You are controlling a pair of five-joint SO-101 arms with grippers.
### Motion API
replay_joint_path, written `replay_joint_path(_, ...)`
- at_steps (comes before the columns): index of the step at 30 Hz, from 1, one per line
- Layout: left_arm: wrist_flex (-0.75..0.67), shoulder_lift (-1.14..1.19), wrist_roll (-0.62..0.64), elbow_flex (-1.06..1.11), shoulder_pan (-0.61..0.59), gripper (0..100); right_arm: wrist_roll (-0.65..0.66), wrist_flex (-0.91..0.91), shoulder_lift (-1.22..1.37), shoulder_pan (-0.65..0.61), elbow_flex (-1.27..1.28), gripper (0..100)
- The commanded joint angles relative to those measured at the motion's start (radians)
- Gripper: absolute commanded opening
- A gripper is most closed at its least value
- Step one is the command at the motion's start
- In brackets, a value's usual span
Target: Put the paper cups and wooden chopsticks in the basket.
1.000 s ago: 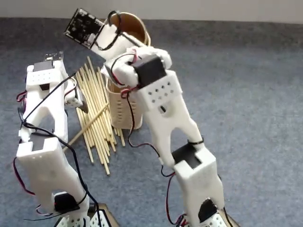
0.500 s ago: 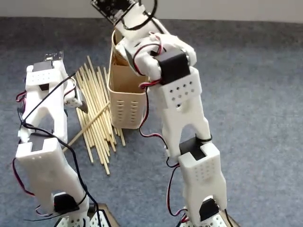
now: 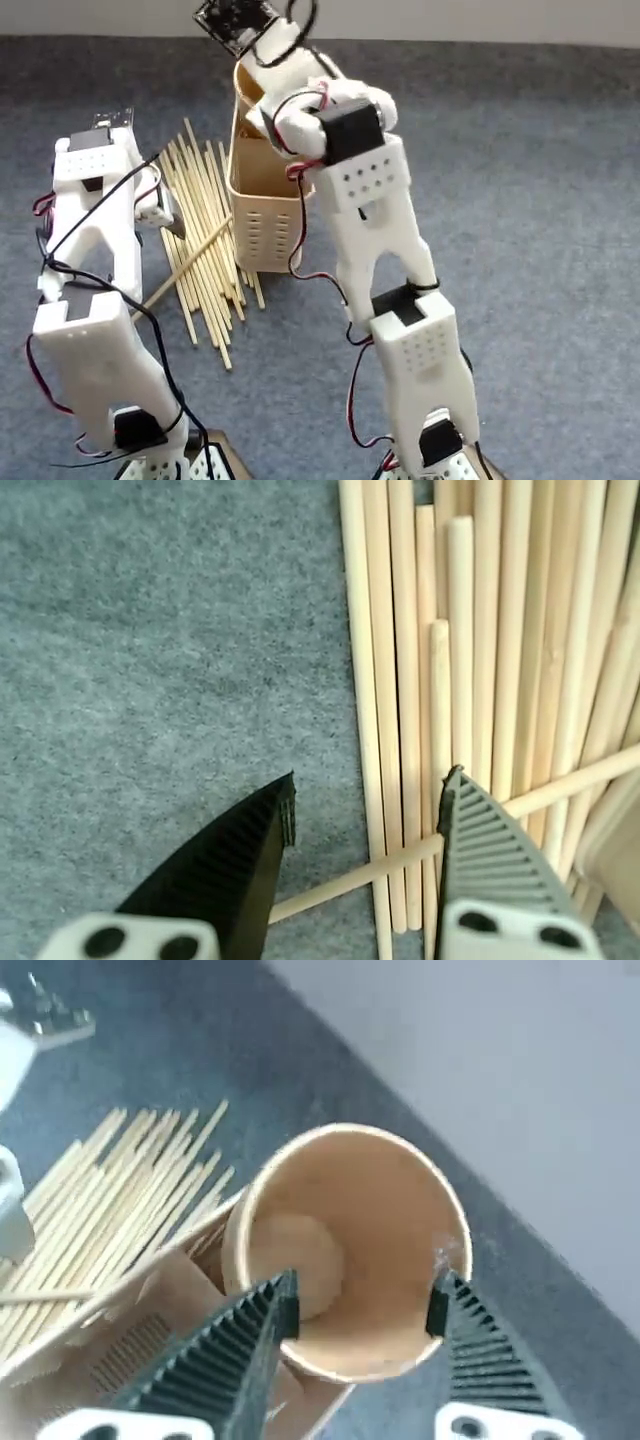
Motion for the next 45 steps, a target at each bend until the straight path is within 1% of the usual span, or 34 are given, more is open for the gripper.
replay_joint_path(1, -0.003, -0.010, -0.006, -0.004, 0.012, 24, -0.009, 0.004, 0.062, 0.027, 0.047, 21.7)
replay_joint_path(5, -0.006, -0.010, -0.006, -0.004, 0.012, 24, -0.009, 0.004, 0.131, 0.027, -0.050, 21.7)
replay_joint_path(9, -0.006, -0.010, -0.006, -0.004, 0.012, 24, -0.009, 0.019, 0.120, 0.027, -0.274, 21.7)
replay_joint_path(13, -0.008, -0.012, -0.003, -0.015, 0.012, 24, -0.011, 0.104, 0.062, 0.027, -0.473, 21.7)
replay_joint_path(16, -0.012, -0.022, -0.002, -0.048, 0.008, 24, -0.034, 0.148, -0.031, 0.028, -0.461, 21.7)
replay_joint_path(18, -0.003, -0.024, -0.002, -0.130, -0.002, 25, -0.092, 0.171, -0.107, 0.036, -0.447, 21.7)
replay_joint_path(19, 0.029, -0.024, -0.002, -0.183, -0.007, 25, -0.124, 0.188, -0.148, 0.050, -0.447, 21.7)
replay_joint_path(21, 0.126, -0.024, -0.003, -0.325, -0.008, 25, -0.175, 0.234, -0.249, 0.084, -0.435, 21.7)
replay_joint_path(23, 0.230, -0.024, -0.003, -0.486, -0.008, 25, -0.215, 0.246, -0.341, 0.145, -0.384, 21.7)
replay_joint_path(25, 0.316, -0.024, -0.003, -0.657, -0.004, 25, -0.255, 0.245, -0.438, 0.232, -0.254, 21.7)
replay_joint_path(27, 0.334, -0.024, -0.003, -0.786, -0.001, 24, -0.265, 0.245, -0.536, 0.303, -0.058, 21.7)
replay_joint_path(29, 0.338, -0.024, -0.003, -0.875, 0.012, 24, -0.264, 0.245, -0.628, 0.358, 0.188, 21.7)
replay_joint_path(31, 0.339, -0.028, -0.038, -0.892, 0.056, 24, -0.264, 0.243, -0.725, 0.418, 0.447, 21.7)
replay_joint_path(34, 0.341, -0.104, -0.064, -0.814, 0.148, 24, -0.262, 0.239, -0.877, 0.495, 0.800, 21.7)
replay_joint_path(36, 0.341, -0.200, -0.064, -0.743, 0.216, 24, -0.238, 0.197, -0.983, 0.519, 1.017, 21.7)
replay_joint_path(38, 0.341, -0.317, -0.083, -0.657, 0.297, 24, -0.204, 0.097, -1.089, 0.522, 1.270, 21.7)
replay_joint_path(40, 0.338, -0.421, -0.110, -0.558, 0.372, 24, -0.199, -0.033, -1.202, 0.526, 1.540, 21.7)
replay_joint_path(43, 0.334, -0.527, -0.109, -0.438, 0.418, 24, -0.198, -0.239, -1.386, 0.526, 1.942, 21.7)
replay_joint_path(45, 0.334, -0.549, -0.109, -0.429, 0.426, 24, -0.198, -0.341, -1.498, 0.526, 2.176, 21.7)
